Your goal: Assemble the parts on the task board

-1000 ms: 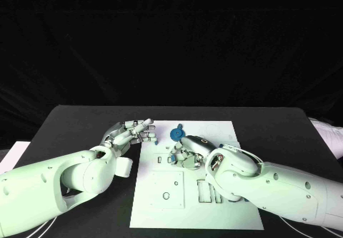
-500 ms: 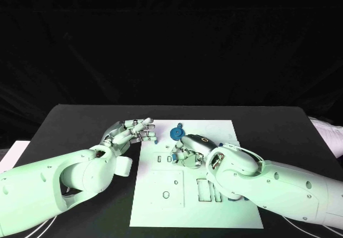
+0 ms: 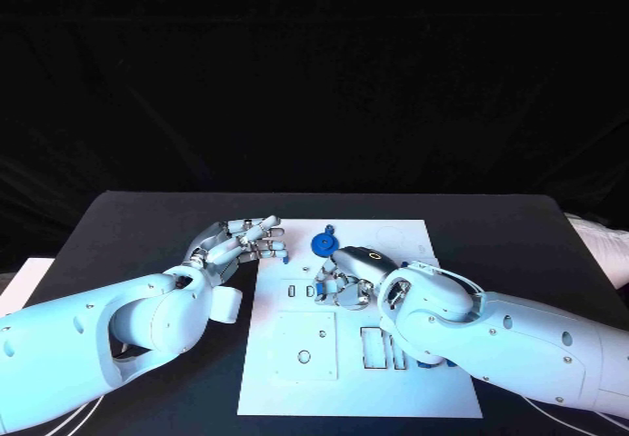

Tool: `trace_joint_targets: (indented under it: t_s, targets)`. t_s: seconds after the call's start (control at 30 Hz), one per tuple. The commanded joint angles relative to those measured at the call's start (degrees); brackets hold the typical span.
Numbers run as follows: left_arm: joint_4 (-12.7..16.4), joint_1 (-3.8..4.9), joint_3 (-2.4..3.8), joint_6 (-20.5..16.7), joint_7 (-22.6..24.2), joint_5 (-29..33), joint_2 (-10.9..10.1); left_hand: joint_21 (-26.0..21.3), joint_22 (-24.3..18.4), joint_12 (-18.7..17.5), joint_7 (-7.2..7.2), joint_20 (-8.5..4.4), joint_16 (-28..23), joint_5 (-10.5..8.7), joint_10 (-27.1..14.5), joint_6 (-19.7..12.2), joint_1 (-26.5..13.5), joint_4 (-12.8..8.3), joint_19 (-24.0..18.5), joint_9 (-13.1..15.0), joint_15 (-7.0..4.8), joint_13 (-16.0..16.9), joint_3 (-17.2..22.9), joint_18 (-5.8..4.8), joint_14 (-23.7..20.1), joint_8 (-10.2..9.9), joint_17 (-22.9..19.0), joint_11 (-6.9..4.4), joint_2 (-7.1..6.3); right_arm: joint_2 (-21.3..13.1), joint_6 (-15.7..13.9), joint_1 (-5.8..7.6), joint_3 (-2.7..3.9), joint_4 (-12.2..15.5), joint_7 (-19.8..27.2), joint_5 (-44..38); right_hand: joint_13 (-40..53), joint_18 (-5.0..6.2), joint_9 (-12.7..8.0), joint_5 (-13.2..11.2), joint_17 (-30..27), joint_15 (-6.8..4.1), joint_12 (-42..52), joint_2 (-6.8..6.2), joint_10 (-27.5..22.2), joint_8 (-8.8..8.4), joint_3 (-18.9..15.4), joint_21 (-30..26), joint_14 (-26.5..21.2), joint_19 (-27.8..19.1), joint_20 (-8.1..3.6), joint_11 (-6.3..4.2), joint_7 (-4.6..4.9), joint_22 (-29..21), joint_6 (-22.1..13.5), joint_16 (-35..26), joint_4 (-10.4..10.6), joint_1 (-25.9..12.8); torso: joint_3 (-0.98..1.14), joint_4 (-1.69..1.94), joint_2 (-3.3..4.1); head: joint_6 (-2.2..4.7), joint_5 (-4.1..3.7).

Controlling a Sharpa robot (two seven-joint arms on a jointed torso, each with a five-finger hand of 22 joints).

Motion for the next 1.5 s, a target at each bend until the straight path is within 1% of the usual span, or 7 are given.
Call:
trace_joint_targets:
  t_s: [0.03, 0.5, 0.83, 1.13, 1.27, 1.4, 1.5]
  targets:
    - [0.17, 0.02, 0.03, 1.05, 0.56, 0.10, 0.06, -0.06, -0.09, -0.31, 0.17, 0.05, -0.32, -0.34, 0.02, 0.05, 0.03, -0.44, 0.13, -0.02, 0.28, -0.05, -0.01, 0.57, 0.20, -0.28, 0.08, 0.16, 0.35, -0.12, 4.26, -0.55, -0.51, -0.46, -2.85, -1.22, -4.74, -0.61, 0.07, 0.02, 5.35, 0.36, -0.57, -0.77, -0.45, -0.40, -0.49, -0.26, 4.09, 2.53, 0.21, -0.05, 0.11, 10.92, -0.44, -0.21, 0.10, -0.03, 0.00, 0.01, 0.00, 0.06, -0.09]
    - [0.14, 0.01, 0.02, 1.12, 0.48, 0.10, 0.04, -0.06, -0.09, -0.31, 0.17, 0.05, -0.32, -0.34, 0.02, 0.05, 0.03, -0.44, 0.13, -0.02, 0.28, -0.05, -0.01, 0.57, 0.20, -0.28, 0.08, 0.16, 0.35, -0.08, 0.30, -0.55, -0.51, -0.23, -3.28, -2.29, -5.83, -0.53, -0.64, -0.20, 5.07, 0.97, -2.19, -2.53, -1.18, -0.74, -2.03, -0.46, 4.05, 2.29, 0.77, 0.68, 0.92, 10.62, -3.70, -0.45, 1.57, -1.62, 0.01, 0.03, 0.02, 0.17, -0.18]
    - [0.04, 0.00, 0.00, 1.26, 0.38, 0.10, 0.11, -0.06, -0.09, -0.31, 0.17, 0.05, -0.32, -0.34, 0.02, 0.05, 0.03, -0.44, 0.13, -0.02, 0.28, -0.05, -0.01, 0.57, 0.20, -0.28, 0.08, 0.16, 0.35, -0.47, -8.54, -0.74, -0.50, 0.96, -1.22, -2.31, -6.11, -0.52, -0.66, 0.42, 5.17, 1.57, -2.47, -4.23, -1.52, -0.65, -5.37, -0.51, 4.06, 2.28, 1.36, 1.35, 1.59, 10.60, -7.29, -0.49, 4.22, -2.79, 0.05, 0.01, 0.01, 0.30, -0.27]
    - [-0.48, -0.02, -0.03, 1.62, -2.07, -1.50, 0.22, 2.25, 0.98, 0.20, -0.67, -1.23, 1.67, -0.33, 2.59, 1.30, -0.25, -1.16, 3.67, 0.10, -1.27, 0.31, -0.20, 0.68, 5.31, -0.31, 2.48, -0.95, 0.91, -3.60, -13.24, -0.56, 0.45, 4.05, 12.46, 5.52, -5.91, -0.26, -0.52, 1.33, 4.38, 1.74, -2.09, -4.45, -1.61, -0.49, -7.83, -1.07, 3.83, 1.44, 1.58, 1.55, 1.77, 9.58, -7.87, -1.01, 6.56, -2.59, 0.08, -0.05, -0.19, 0.56, -0.23]
    - [-0.72, 0.01, -0.03, 2.63, -8.94, -7.21, 0.14, 10.88, 5.48, 3.43, -2.89, -5.23, 12.02, -0.40, 11.08, 3.96, -1.36, -0.56, 14.45, 0.34, -5.38, 2.02, -0.62, 0.73, 19.74, 0.43, 10.07, -4.26, 0.81, -6.70, -12.49, 0.66, 1.33, 5.60, 20.49, 14.84, -7.83, 0.59, -0.50, 2.08, 1.38, 1.88, -5.14, -4.07, -3.37, -0.51, -9.46, -2.89, 3.00, -1.26, 1.73, 1.72, 1.95, 6.27, -8.51, -2.90, 7.37, -1.63, 0.25, -0.06, -0.61, 0.52, -0.11]
    - [-0.78, 0.44, 0.01, 5.18, -20.66, -16.92, 0.09, 33.73, 30.71, 8.16, -5.51, -8.21, 53.44, -0.45, 18.65, 7.21, -1.99, 0.24, 22.84, 0.96, -8.14, 6.03, -0.98, -2.33, 22.52, 1.58, 49.30, -7.07, -0.08, -9.97, -12.12, 2.81, 1.72, 5.83, 23.84, 24.68, -9.26, 0.91, -0.48, 3.22, 0.14, 1.86, -7.24, -3.28, -4.50, -0.51, -9.98, -3.73, 2.68, -2.29, 1.71, 1.70, 1.97, 4.93, -8.76, -3.87, 7.31, -0.09, 0.54, -0.11, -1.31, 0.25, 0.15]
    - [-1.78, 2.20, 0.03, 10.62, -33.31, -27.20, 1.05, 45.29, 44.88, 16.18, -6.72, -9.07, 70.42, -0.54, 22.34, 9.39, -4.37, 2.03, 24.73, 2.08, -8.86, 12.87, -2.05, -4.20, 23.12, 3.10, 67.35, -8.45, -0.16, -12.78, -12.09, 4.49, 1.86, 5.12, 24.73, 30.90, -9.36, 0.92, -0.42, 4.65, 0.19, 1.79, -7.19, -2.63, -4.42, -0.42, -10.17, -3.83, 2.76, -2.27, 1.66, 1.63, 1.91, 4.87, -8.65, -3.97, 7.11, 0.82, 0.67, -0.25, -1.90, -0.18, 0.36]
